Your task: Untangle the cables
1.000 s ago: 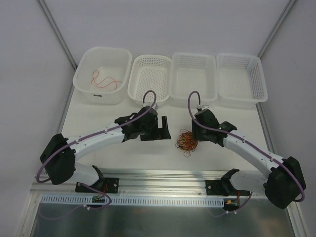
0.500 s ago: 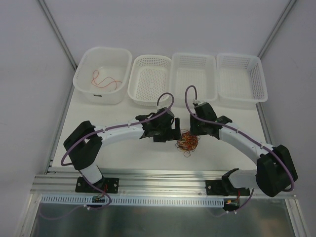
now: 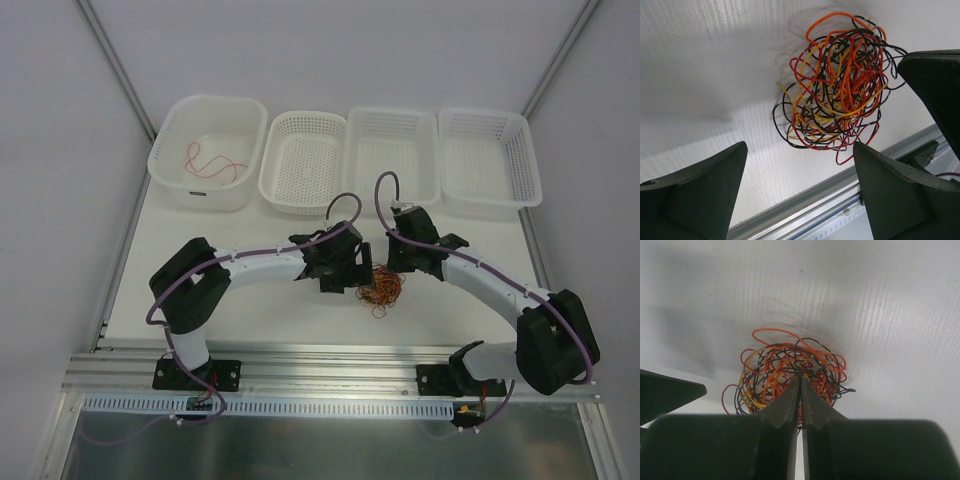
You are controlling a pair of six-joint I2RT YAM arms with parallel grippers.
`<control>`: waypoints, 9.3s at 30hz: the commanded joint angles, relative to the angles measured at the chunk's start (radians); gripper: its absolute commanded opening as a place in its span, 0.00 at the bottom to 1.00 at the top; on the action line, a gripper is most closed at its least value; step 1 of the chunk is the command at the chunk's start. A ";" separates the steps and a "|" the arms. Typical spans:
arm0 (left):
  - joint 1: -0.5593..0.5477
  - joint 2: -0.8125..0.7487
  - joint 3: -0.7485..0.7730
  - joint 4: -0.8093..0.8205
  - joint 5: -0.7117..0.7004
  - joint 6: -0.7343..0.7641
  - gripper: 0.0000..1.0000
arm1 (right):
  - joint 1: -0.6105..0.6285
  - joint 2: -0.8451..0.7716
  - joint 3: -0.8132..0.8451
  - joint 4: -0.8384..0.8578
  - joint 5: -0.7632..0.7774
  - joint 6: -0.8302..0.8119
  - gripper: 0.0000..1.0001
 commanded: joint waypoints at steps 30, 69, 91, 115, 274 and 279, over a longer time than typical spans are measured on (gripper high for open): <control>0.020 0.080 -0.052 0.058 -0.045 -0.097 0.00 | -0.003 -0.306 0.129 -0.219 -0.088 0.069 0.01; 0.808 -0.466 -0.446 -0.295 -0.384 0.276 0.00 | -0.166 -0.418 0.985 -0.592 0.366 -0.221 0.01; 0.798 -0.710 -0.425 -0.301 -0.139 0.469 0.00 | -0.244 -0.425 0.162 -0.485 0.337 -0.007 0.12; 0.784 -0.787 -0.446 -0.275 0.004 0.594 0.00 | 0.216 0.218 0.451 -0.221 -0.336 -0.526 0.84; 0.807 -0.778 -0.281 -0.417 0.007 0.508 0.00 | -0.542 -0.244 0.387 -0.444 -0.315 -0.166 0.01; 0.565 -0.769 -0.316 -0.338 -0.014 0.333 0.00 | -0.430 -0.210 0.289 -0.381 -0.260 -0.177 0.01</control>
